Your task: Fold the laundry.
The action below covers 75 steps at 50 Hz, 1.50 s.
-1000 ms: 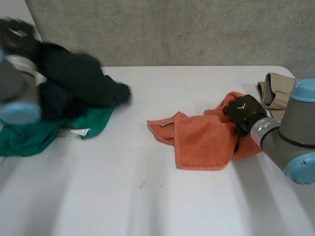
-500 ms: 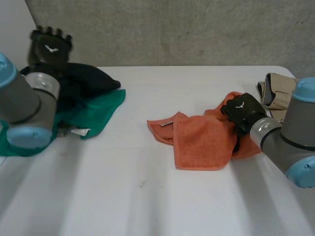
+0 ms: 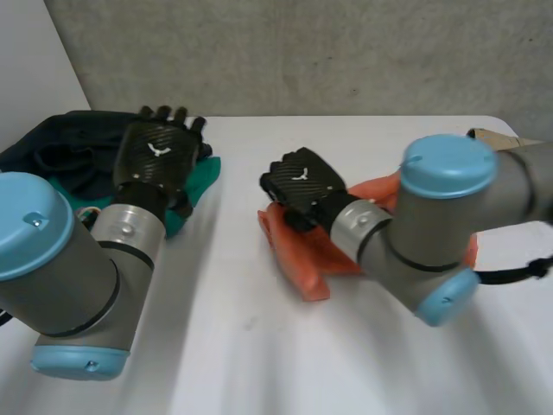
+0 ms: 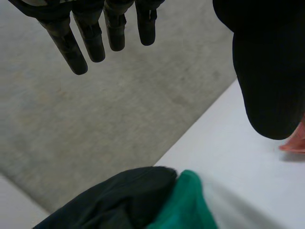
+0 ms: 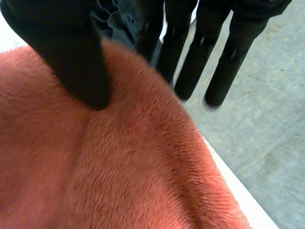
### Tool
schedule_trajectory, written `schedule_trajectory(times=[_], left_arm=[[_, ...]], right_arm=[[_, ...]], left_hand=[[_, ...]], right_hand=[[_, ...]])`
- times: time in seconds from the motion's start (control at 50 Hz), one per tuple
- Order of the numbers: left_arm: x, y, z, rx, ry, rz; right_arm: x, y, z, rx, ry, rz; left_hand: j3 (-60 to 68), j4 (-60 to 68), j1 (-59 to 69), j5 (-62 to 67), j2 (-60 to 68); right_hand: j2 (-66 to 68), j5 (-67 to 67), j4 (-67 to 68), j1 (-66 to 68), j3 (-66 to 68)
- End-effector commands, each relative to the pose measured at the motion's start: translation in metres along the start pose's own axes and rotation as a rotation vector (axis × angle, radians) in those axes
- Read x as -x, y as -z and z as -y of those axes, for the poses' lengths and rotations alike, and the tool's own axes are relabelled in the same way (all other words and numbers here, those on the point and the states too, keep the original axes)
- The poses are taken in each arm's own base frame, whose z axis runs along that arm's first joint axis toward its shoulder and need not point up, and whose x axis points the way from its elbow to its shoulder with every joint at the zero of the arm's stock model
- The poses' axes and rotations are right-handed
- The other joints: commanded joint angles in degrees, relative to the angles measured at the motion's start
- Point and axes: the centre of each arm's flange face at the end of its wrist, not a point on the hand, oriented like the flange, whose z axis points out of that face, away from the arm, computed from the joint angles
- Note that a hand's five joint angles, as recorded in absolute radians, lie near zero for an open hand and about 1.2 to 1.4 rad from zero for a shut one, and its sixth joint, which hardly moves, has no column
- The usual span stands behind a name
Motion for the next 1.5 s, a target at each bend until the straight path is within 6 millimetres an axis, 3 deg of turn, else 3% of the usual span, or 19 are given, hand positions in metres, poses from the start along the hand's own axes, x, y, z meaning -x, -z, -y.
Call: schedule_trajectory(times=[0.02,0.12,0.16,0.22,0.38,0.7,0.76,0.78,0.82,0.84,0.9,0.94,1.0,1.06,1.08,1.16,1.22,1.34,1.5], left_arm=[[0.009,0.002,-0.003,0.038,0.029,0.057],[0.001,0.013,-0.011,0.073,0.052,0.019],[-0.008,0.021,-0.011,0.084,0.072,-0.023],[-0.020,0.032,-0.010,0.099,0.094,-0.082],[-0.048,0.049,-0.024,0.178,0.173,-0.227],[-0.119,-0.004,-0.081,0.245,0.171,-0.405],[-0.125,-0.009,-0.084,0.251,0.168,-0.414],[-0.128,-0.012,-0.086,0.257,0.163,-0.417],[-0.127,-0.015,-0.084,0.254,0.161,-0.407],[-0.125,-0.019,-0.079,0.236,0.164,-0.395],[-0.115,-0.027,-0.065,0.202,0.172,-0.346],[-0.089,-0.033,-0.024,0.111,0.194,-0.260],[-0.048,-0.034,0.028,-0.010,0.227,-0.160],[-0.018,-0.031,0.060,-0.091,0.245,-0.103],[-0.001,-0.027,0.078,-0.140,0.256,-0.073],[0.028,-0.013,0.107,-0.203,0.263,-0.031],[0.033,-0.008,0.105,-0.181,0.246,-0.045],[0.023,-0.008,0.069,-0.037,0.165,-0.109],[-0.004,-0.046,-0.008,0.127,0.045,-0.137]], right_arm=[[-0.006,-0.007,-0.002,0.022,-0.018,-0.056],[-0.041,0.025,0.023,0.061,-0.012,-0.169],[-0.074,0.046,0.017,0.138,-0.019,-0.240],[-0.097,0.073,0.005,0.254,-0.035,-0.277],[-0.101,0.110,-0.043,0.491,-0.044,-0.248],[-0.091,0.093,-0.112,0.471,0.074,-0.224],[-0.092,0.090,-0.117,0.473,0.084,-0.225],[-0.093,0.089,-0.117,0.473,0.087,-0.224],[-0.096,0.088,-0.115,0.464,0.105,-0.229],[-0.098,0.089,-0.114,0.461,0.108,-0.237],[-0.106,0.088,-0.106,0.439,0.126,-0.259],[-0.115,0.089,-0.090,0.409,0.150,-0.291],[-0.142,0.100,-0.033,0.295,0.221,-0.391],[-0.168,0.119,0.013,0.244,0.262,-0.472],[-0.175,0.124,0.022,0.242,0.267,-0.490],[-0.201,0.144,0.047,0.288,0.241,-0.526],[-0.208,0.152,0.062,0.308,0.214,-0.511],[-0.219,0.158,0.063,0.315,0.164,-0.508],[-0.225,0.131,0.001,0.366,-0.041,-0.462]], left_hand=[[-1.6,-1.0,-0.3,-2.2,-1.1],[-0.5,0.1,0.9,-1.0,0.0],[0.5,1.1,1.9,0.0,1.0],[1.2,1.8,2.6,0.7,1.7],[1.5,2.1,2.9,1.0,2.0],[5.7,6.3,7.1,5.2,6.2],[14.0,14.6,15.3,13.4,14.5],[24.7,25.3,26.0,24.1,25.2],[50.5,51.1,51.9,50.0,51.0],[67.6,68.2,69.0,67.1,68.1],[67.8,68.4,69.2,67.3,68.3],[67.8,68.4,69.2,67.3,68.3],[67.8,68.4,69.2,67.3,68.3],[67.8,68.4,69.2,67.3,68.3],[67.8,68.4,69.2,67.3,68.3],[67.8,68.4,69.2,67.3,68.3],[67.8,68.4,69.2,67.3,68.3],[67.8,68.4,69.2,67.3,68.3],[67.8,68.4,69.2,67.3,68.3]], right_hand=[[-29.6,-31.2,-31.7,-29.3,-30.6],[-29.6,-31.2,-31.7,-29.3,-30.6],[-29.6,-31.2,-31.7,-29.3,-30.6],[-29.6,-31.2,-31.7,-29.3,-30.6],[-9.0,-10.7,-11.2,-8.7,-10.0],[-5.6,-7.3,-7.8,-5.3,-6.6],[3.8,2.1,1.6,4.0,2.8],[10.0,8.3,7.8,10.3,9.0],[40.2,38.5,38.1,40.5,39.2],[40.4,38.7,38.3,40.7,39.4],[40.4,38.8,38.3,40.7,39.4],[40.4,38.8,38.3,40.7,39.4],[40.4,38.8,38.3,40.7,39.4],[40.4,38.8,38.3,40.7,39.4],[40.4,38.8,38.3,40.7,39.4],[40.4,38.8,38.3,40.7,39.4],[40.4,38.8,38.3,40.7,39.4],[40.4,38.8,38.3,40.7,39.4],[40.4,38.8,38.3,40.7,39.4]])
